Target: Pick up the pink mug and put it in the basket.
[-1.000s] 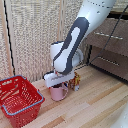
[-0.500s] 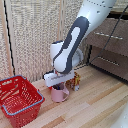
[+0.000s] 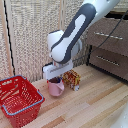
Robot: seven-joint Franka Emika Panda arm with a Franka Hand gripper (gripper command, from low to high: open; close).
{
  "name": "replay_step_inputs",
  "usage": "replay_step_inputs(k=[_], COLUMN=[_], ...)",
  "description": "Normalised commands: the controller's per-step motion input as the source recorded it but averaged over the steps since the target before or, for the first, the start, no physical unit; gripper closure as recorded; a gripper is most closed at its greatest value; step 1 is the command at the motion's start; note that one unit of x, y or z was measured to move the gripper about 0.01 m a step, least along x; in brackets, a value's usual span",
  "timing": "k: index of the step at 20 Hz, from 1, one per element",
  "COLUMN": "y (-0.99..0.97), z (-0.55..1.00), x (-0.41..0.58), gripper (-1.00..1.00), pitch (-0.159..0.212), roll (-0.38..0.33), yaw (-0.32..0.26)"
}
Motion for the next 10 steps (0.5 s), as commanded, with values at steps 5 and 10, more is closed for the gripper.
replay_step_inputs(k=[5,10], y=[-0.01,0.04], z=[1.0,0.95], x=[0.479,0.487], gripper=[1.0,1.0], pitch=[0.064,0.08], roll=[0.001,0.045], yaw=[0.103,0.075])
